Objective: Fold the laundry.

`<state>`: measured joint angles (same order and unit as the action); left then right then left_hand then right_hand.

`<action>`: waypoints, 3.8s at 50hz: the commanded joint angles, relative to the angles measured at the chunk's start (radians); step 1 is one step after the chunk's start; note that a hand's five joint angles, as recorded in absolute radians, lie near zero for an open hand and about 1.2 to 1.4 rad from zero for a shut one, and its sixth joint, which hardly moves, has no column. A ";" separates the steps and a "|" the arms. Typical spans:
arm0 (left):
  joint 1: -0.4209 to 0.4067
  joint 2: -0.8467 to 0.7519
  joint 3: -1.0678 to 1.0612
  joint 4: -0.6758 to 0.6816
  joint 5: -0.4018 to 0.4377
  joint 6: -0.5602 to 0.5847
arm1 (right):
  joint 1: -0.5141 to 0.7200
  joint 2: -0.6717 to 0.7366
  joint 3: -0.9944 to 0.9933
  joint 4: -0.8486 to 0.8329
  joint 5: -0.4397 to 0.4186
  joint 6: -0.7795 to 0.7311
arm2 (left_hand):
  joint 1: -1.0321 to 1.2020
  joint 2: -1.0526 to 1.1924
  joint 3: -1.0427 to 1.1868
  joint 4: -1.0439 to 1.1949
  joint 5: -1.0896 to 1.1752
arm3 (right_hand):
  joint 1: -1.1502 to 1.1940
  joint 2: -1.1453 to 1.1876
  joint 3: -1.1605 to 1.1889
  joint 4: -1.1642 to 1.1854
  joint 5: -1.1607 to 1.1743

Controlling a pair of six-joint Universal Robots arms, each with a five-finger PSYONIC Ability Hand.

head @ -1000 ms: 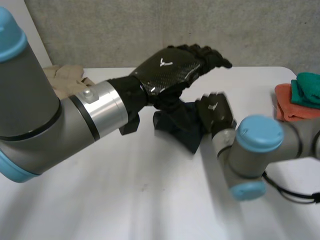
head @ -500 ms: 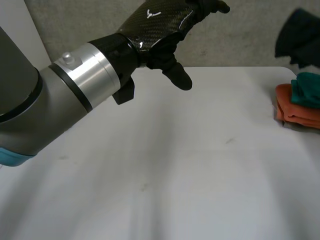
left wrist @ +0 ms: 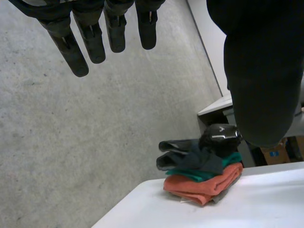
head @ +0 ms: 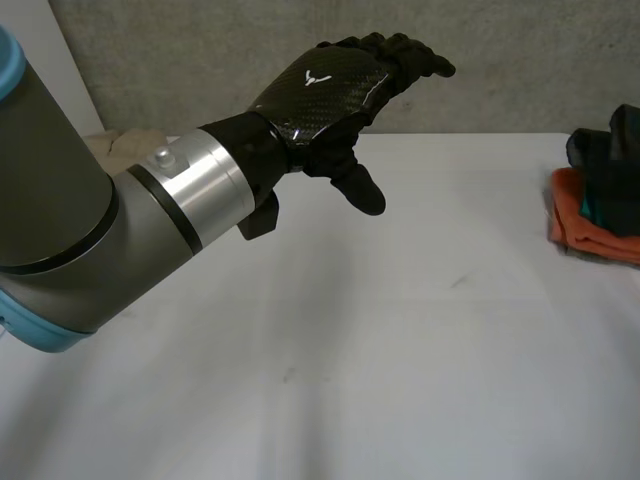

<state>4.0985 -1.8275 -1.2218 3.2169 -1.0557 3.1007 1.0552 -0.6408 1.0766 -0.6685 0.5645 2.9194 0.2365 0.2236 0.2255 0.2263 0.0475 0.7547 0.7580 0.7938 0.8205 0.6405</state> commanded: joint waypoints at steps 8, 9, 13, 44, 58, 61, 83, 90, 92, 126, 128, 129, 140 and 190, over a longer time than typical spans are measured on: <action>-0.050 0.005 -0.004 -0.003 -0.027 0.001 | -0.084 -0.370 0.106 0.303 0.052 0.279 | 0.015 0.028 0.026 0.025 0.030 | -0.580 -0.583 -0.619 -0.646 -0.640; -0.050 0.005 -0.004 -0.003 -0.027 0.000 | -0.096 -0.397 0.120 0.326 0.054 0.267 | 0.015 0.028 0.026 0.025 0.030 | -0.580 -0.583 -0.619 -0.646 -0.640; -0.050 0.005 -0.002 -0.003 -0.029 -0.001 | -0.173 -0.516 0.169 0.455 0.071 0.163 | 0.015 0.028 0.026 0.025 0.030 | -0.580 -0.583 -0.619 -0.646 -0.640; 0.405 -0.018 0.299 -0.149 -0.415 0.223 | 0.661 -0.767 0.277 0.277 0.756 -0.315 | 0.033 0.046 0.044 0.043 0.048 | -0.580 -0.583 -0.619 -0.646 -0.640; 0.625 -0.538 0.294 -0.003 -0.348 0.619 | 0.899 -0.597 0.603 0.284 0.784 -0.477 | -0.058 -0.045 -0.047 -0.048 -0.044 | -0.580 -0.583 -0.619 -0.646 -0.640; 0.652 -0.650 0.341 0.081 -0.307 0.639 | 0.895 -0.590 0.635 0.279 0.787 -0.476 | -0.055 -0.042 -0.044 -0.045 -0.041 | -0.580 -0.583 -0.619 -0.646 -0.640; 0.659 -0.897 0.616 0.275 -0.179 0.587 | 0.849 -0.566 0.733 0.230 0.789 -0.482 | 1.160 1.173 1.171 1.170 1.174 | -0.580 -0.583 -0.619 -0.646 -0.640; 0.565 -0.520 0.383 0.340 -0.196 0.290 | 0.844 -0.570 0.733 0.230 0.789 -0.482 | 1.160 1.173 1.171 1.170 1.174 | -0.580 -0.583 -0.619 -0.646 -0.640; 0.527 -0.399 0.291 0.368 -0.196 0.179 | 0.842 -0.568 0.735 0.227 0.790 -0.480 | 1.160 1.173 1.171 1.170 1.174 | -0.580 -0.583 -0.619 -0.646 -0.640; 0.028 -0.156 -0.078 0.120 -0.293 0.148 | 0.790 -0.757 0.703 0.435 1.034 -0.300 | 0.092 0.104 0.102 0.102 0.106 | -0.580 -0.583 -0.619 -0.646 -0.640; 0.086 -0.153 -0.062 0.118 -0.285 0.151 | 0.807 -0.770 0.694 0.513 1.034 -0.246 | 0.094 0.107 0.105 0.105 0.109 | -0.580 -0.583 -0.619 -0.646 -0.640; 0.103 -0.154 -0.053 0.115 -0.285 0.151 | 0.818 -0.774 0.687 0.542 1.034 -0.227 | 0.094 0.107 0.105 0.105 0.109 | -0.580 -0.583 -0.619 -0.646 -0.640; 0.278 -0.453 0.151 0.025 -0.199 0.457 | 0.980 -0.739 0.697 0.709 0.976 -0.011 | 0.042 0.055 0.053 0.052 0.056 | -0.580 -0.583 -0.619 -0.646 -0.640; -0.033 -0.182 -0.196 0.040 -0.486 0.107 | 0.913 -0.195 -0.018 0.388 1.085 -0.408 | -0.052 -0.039 -0.041 -0.042 -0.038 | -0.580 -0.583 -0.619 -0.646 -0.640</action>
<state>4.0257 -2.0451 -1.3836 3.2478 -1.5026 3.1914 1.9999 -0.7480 0.9588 -0.3297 1.6023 2.5072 0.1902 0.2387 0.2453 0.2347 0.0608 0.2227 0.2222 0.2315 0.2339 0.0500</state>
